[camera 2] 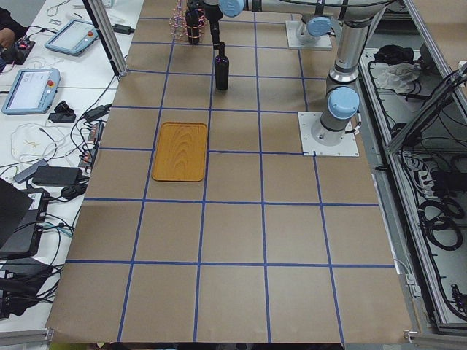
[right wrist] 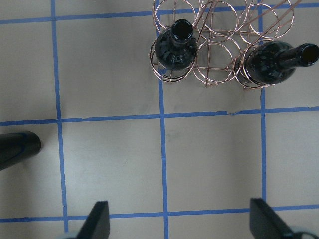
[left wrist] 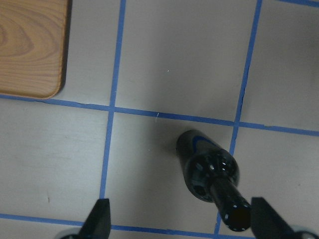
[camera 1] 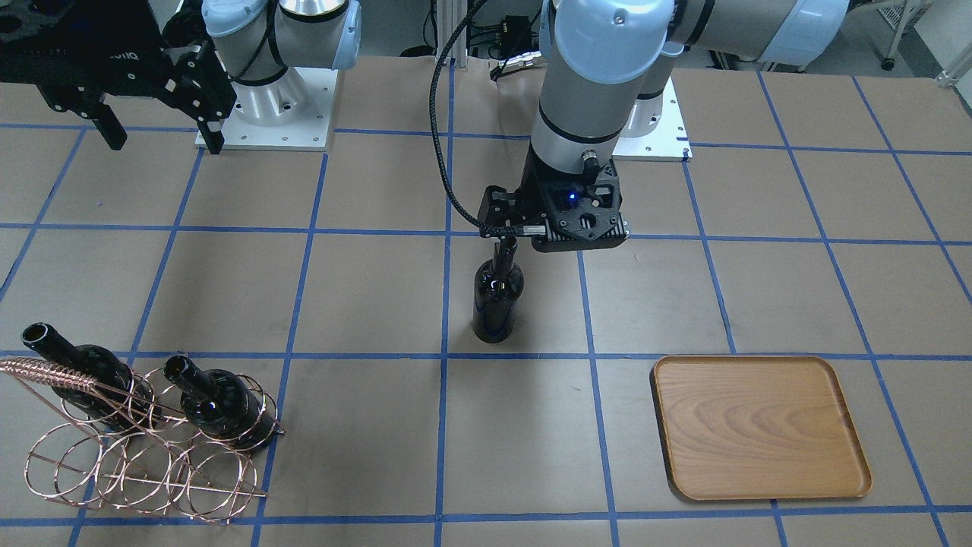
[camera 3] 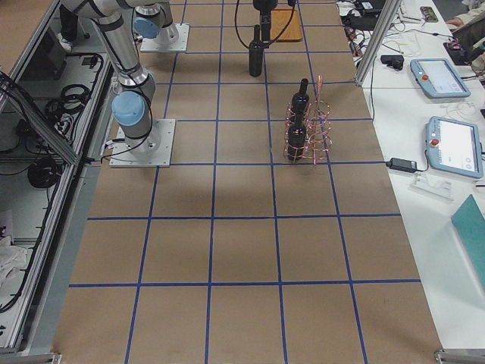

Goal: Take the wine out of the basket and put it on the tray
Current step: 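Grasp the standing bottle's neck with the left gripper while the right withdraws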

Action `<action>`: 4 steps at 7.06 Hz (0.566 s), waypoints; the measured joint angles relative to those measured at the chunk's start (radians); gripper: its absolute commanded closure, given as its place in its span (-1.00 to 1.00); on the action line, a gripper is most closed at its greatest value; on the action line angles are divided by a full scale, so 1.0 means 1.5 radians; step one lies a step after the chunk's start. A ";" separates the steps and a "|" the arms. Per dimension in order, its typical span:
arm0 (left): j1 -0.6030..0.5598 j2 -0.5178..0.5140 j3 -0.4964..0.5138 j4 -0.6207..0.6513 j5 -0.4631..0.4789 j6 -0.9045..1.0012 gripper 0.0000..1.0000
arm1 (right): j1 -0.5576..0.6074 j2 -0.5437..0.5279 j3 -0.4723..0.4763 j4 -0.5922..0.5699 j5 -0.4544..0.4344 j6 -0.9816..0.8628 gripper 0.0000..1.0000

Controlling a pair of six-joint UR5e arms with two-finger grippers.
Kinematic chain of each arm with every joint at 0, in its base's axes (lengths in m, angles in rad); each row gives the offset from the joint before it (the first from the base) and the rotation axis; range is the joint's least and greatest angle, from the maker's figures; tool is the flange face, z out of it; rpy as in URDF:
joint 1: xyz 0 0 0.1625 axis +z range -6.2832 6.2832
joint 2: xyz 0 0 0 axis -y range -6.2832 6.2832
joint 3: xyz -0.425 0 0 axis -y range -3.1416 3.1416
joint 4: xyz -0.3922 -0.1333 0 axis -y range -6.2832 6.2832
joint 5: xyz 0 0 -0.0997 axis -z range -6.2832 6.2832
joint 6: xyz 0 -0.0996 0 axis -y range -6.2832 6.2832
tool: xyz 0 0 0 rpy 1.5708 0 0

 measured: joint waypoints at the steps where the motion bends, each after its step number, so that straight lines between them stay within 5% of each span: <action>1: -0.008 -0.009 -0.005 0.005 -0.001 -0.006 -0.81 | 0.009 -0.005 0.004 0.000 -0.008 0.004 -1.00; 4: -0.025 -0.024 -0.014 0.008 -0.004 -0.021 -0.62 | 0.058 0.002 0.023 -0.003 -0.013 0.064 -1.00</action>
